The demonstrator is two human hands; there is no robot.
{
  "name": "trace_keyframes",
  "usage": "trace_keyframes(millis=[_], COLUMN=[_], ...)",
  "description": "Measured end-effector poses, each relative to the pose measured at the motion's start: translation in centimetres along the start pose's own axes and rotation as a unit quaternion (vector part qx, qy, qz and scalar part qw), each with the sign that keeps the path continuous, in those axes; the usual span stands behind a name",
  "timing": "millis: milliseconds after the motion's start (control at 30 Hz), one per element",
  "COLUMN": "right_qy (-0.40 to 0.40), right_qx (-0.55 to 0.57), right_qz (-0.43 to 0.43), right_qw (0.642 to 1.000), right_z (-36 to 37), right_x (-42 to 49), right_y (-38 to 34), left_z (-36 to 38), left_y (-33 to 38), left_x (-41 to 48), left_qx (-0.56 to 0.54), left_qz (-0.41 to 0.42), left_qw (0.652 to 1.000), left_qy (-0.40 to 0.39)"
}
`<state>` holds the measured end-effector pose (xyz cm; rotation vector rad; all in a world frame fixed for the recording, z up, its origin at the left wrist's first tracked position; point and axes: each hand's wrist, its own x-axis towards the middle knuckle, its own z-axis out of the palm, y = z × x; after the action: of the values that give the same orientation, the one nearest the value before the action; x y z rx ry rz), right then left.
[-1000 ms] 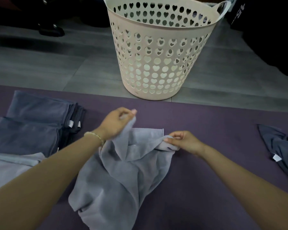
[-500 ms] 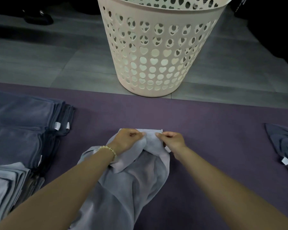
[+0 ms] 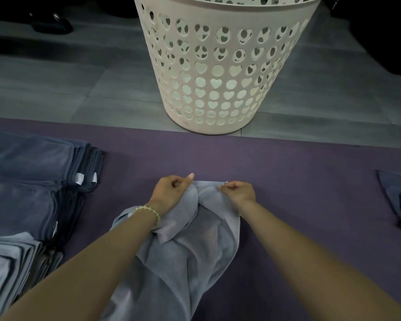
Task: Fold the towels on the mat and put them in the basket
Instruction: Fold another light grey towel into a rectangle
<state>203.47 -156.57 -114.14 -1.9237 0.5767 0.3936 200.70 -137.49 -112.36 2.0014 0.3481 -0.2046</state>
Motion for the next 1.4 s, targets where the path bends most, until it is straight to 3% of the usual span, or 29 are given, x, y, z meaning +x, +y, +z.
trace_keyframes(millis=[167,333,400,533,733,867,1067,1233,1400], right_qy=[-0.001,0.012,-0.020,-0.107,-0.065,-0.046,0.035,0.171,0.234], right_qx=[-0.097,0.015,0.083,0.087,0.181,0.220,0.258,0.330,0.314], right_qz=[-0.017,0.044,0.070,0.089,-0.047,-0.147,-0.262,-0.311,-0.368], right_qw=[0.995,0.999,0.994,0.986,0.980,0.963,0.929,0.875,0.843], right_z=[0.6,0.0,-0.4,-1.2,-4.7,-9.4,-19.1,-27.3,-31.4], right_x=[-0.8,-1.3,-1.9,-3.4,-6.0,-8.9,-15.2,-19.6,-22.5], right_y=[-0.5,-1.3,-1.6,-2.4,-7.9,-14.5,-24.6,-29.9,-32.5], left_z=[-1.4,-3.9,-5.0,-6.0,-9.1,-12.4,-18.7,-24.2,-26.5], left_y=[-0.2,-0.7,-0.5,1.0,9.2,16.6,26.6,32.3,36.5], left_x=[-0.6,-1.5,-1.9,-2.8,-3.7,-4.3,-6.5,-9.4,-10.6], left_qx=[0.001,0.020,0.035,0.045,-0.072,-0.128,-0.121,-0.171,-0.225], left_qz=[0.010,0.056,0.068,0.083,0.130,0.180,0.234,0.259,0.299], left_qw=[1.000,0.996,0.995,0.994,0.983,0.966,0.942,0.915,0.896], left_qy=[-0.013,-0.059,-0.067,-0.051,0.105,0.133,0.206,0.256,0.239])
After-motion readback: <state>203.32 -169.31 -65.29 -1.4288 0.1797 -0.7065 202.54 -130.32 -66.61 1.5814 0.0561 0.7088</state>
